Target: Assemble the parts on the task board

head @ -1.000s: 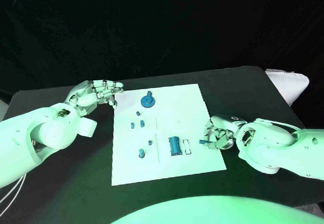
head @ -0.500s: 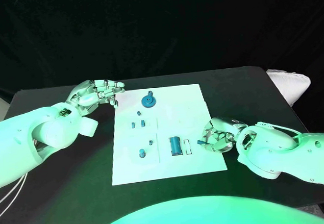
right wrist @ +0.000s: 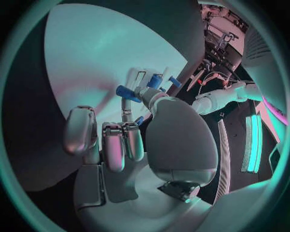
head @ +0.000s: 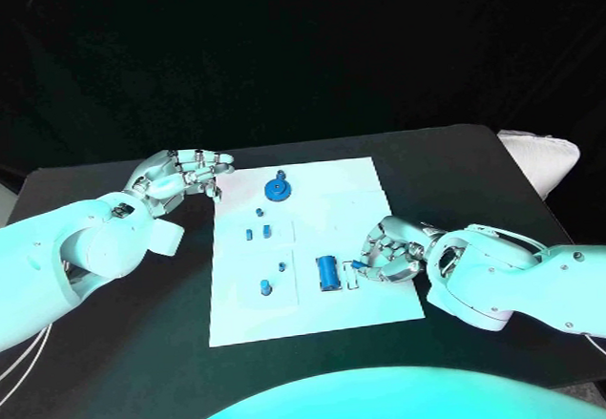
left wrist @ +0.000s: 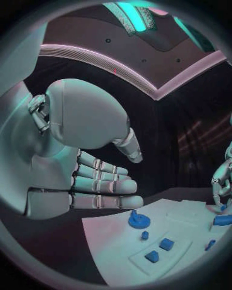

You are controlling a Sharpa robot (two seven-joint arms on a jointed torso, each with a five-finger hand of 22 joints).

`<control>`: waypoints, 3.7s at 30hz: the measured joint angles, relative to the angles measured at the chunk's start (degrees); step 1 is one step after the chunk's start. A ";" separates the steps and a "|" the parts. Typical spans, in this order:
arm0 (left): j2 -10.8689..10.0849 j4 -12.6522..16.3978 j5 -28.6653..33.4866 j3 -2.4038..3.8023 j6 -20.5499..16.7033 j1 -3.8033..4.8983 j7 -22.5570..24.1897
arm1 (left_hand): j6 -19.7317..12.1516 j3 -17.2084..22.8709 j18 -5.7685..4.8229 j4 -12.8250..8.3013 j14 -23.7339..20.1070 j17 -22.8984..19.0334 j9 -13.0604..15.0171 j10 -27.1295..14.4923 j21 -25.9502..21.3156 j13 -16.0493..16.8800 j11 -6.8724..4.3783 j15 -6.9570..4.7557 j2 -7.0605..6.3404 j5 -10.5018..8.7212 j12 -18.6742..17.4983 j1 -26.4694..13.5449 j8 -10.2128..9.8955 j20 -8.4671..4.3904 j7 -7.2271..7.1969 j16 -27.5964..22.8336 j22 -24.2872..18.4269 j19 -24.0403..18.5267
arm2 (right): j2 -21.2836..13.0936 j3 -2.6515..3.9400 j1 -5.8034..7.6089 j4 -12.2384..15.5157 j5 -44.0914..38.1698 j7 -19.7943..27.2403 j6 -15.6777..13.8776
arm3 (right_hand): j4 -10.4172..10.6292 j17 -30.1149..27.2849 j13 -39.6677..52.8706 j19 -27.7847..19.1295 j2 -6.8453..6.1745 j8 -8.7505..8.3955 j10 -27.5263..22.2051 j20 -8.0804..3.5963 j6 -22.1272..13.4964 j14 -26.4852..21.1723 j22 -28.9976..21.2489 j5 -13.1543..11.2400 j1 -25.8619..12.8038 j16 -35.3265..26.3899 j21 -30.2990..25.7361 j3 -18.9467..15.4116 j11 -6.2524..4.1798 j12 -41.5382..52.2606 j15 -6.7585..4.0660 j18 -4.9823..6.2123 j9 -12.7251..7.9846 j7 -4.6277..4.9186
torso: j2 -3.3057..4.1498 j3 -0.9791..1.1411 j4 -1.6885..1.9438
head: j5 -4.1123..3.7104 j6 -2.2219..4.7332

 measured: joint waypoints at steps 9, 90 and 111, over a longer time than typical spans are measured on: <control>-0.05 0.05 -0.01 0.00 0.01 0.00 -0.01 | 0.00 0.00 0.00 0.00 0.00 0.00 0.00 0.00 0.00 -0.01 0.00 0.00 0.00 0.00 0.00 0.00 0.00 0.00 0.00 0.00 0.00 0.00 | 2.19 0.00 0.04 -1.39 3.35 -0.38 1.12 | -0.26 0.00 -0.01 0.00 0.35 0.18 0.00 0.00 0.01 0.00 -0.01 -1.14 -3.60 0.21 0.00 0.92 0.00 0.70 0.00 0.00 1.02 -0.01 | 0.04 -0.01 0.03 | 0.01 0.01; 1.51 -2.37 4.12 0.01 -2.07 -0.77 4.19 | 1.48 1.57 0.00 2.39 -5.23 -3.98 0.13 4.67 -5.11 -1.26 -1.33 -0.46 -0.17 0.00 1.39 0.68 3.25 -0.29 -0.50 -7.34 -2.46 -3.89 | 5.06 0.79 5.85 -15.84 33.56 28.38 -4.15 | 0.12 -25.23 -11.52 -14.37 1.45 -4.82 -18.93 3.29 -8.04 -8.45 -12.00 -9.23 -0.05 -29.06 -51.68 -4.47 3.95 -46.24 3.49 4.93 -1.05 4.09 | -1.36 -0.24 -0.55 | 0.18 2.43; 6.08 -10.02 11.89 0.05 -7.86 -1.88 11.17 | -3.07 -2.48 -1.23 2.32 -16.71 -18.20 -4.92 4.41 -40.75 -5.34 0.71 4.37 0.43 -1.48 -26.21 -0.44 -4.18 4.70 -2.50 -52.50 -24.89 -19.00 | 16.38 2.80 6.59 -36.64 57.35 46.84 0.49 | -4.58 -52.70 -63.41 -35.96 2.15 -12.59 -21.53 9.55 -13.81 -24.99 -48.11 -11.50 -1.98 -74.63 -60.94 1.46 7.88 -79.85 9.51 4.83 -5.97 6.69 | -3.03 0.15 -0.79 | 1.90 9.15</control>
